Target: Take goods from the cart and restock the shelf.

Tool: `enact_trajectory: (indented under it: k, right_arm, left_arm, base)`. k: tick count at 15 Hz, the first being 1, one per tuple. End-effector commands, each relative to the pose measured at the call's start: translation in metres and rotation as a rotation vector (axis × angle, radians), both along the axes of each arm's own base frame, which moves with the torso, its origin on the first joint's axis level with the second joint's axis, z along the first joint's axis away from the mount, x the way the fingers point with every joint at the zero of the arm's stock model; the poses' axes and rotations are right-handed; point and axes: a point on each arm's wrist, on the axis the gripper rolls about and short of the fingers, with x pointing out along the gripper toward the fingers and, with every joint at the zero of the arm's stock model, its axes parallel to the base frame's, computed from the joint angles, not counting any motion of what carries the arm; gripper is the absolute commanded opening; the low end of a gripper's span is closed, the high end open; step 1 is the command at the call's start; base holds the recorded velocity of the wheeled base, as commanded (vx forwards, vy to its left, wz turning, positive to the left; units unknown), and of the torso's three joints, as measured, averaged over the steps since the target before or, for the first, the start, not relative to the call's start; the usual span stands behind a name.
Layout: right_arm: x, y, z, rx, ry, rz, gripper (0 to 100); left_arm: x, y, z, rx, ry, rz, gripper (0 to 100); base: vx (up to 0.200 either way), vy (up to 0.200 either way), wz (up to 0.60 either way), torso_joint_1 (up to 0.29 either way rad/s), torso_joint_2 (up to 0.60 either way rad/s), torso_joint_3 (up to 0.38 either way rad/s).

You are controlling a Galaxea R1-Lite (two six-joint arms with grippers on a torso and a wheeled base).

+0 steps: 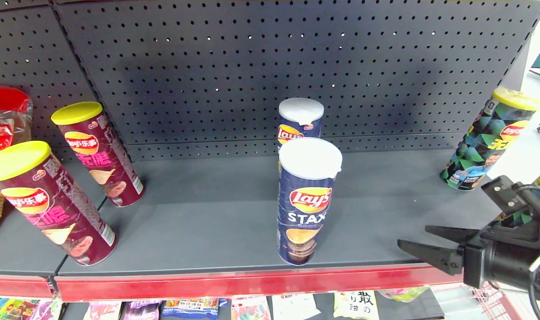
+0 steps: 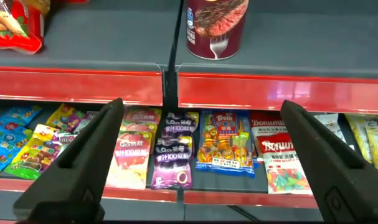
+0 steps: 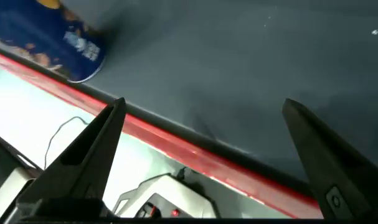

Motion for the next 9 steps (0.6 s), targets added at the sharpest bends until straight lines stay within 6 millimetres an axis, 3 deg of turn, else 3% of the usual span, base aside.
enact_trajectory:
  k: [1, 6, 9]
  right_arm:
    - [0.018, 0.004, -0.007, -0.011, 0.051, 0.001, 100]
    - [0.024, 0.009, -0.003, -0.025, 0.026, 0.028, 100]
    - [0.015, 0.005, 0.006, -0.009, -0.04, 0.016, 100]
  left_arm:
    - [0.0, 0.0, 0.0, -0.001, 0.003, 0.0, 100]
    - [0.0, 0.0, 0.0, -0.001, 0.003, 0.0, 100]
    - [0.0, 0.0, 0.0, -0.001, 0.003, 0.0, 100]
  base:
    - [0.0, 0.0, 0.0, 0.0, 0.0, 0.0]
    - [0.0, 0.0, 0.0, 0.0, 0.0, 0.0]
    - [0.0, 0.0, 0.0, 0.0, 0.0, 0.0]
